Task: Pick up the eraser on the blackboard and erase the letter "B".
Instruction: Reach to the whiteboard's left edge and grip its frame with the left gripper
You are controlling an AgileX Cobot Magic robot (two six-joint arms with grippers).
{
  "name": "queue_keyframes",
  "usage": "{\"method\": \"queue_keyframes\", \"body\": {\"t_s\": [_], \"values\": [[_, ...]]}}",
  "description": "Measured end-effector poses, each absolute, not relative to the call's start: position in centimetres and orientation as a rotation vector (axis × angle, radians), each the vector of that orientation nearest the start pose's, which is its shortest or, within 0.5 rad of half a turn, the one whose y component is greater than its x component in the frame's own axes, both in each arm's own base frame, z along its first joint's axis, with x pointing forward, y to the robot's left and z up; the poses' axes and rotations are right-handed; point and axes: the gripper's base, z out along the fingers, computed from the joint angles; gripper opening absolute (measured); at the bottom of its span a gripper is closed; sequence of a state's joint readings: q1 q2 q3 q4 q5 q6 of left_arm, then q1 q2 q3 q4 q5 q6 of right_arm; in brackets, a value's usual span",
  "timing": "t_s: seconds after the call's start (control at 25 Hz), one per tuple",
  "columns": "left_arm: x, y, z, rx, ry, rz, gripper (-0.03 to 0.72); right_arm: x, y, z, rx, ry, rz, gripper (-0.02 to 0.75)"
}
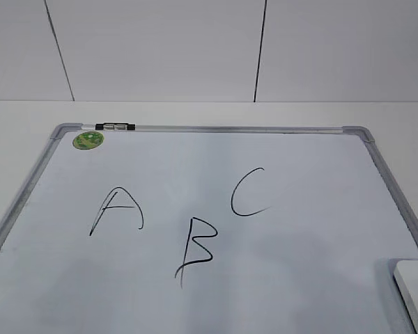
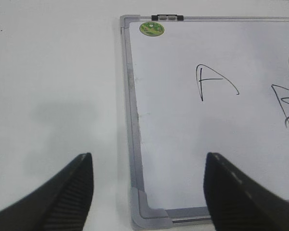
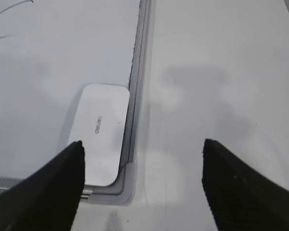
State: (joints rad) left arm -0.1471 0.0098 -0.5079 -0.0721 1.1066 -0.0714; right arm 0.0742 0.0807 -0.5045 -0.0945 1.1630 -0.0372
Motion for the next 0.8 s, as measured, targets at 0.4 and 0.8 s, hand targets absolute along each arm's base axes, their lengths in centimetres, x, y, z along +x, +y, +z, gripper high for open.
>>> {"method": "queue_keyframes", "body": {"t_s": [0.4,0.8], "values": [[-0.5,-0.4,28.0,0.084,2.101,-0.206,0.533,2.5,-0.3,31.0,-0.149,2.322,-0.069,0.593],[5.8,-1.3,30.4,0.08,2.341,-0.183,0.533,5.3,1.2,31.9,-0.157,2.418,0.136,0.593]]}}
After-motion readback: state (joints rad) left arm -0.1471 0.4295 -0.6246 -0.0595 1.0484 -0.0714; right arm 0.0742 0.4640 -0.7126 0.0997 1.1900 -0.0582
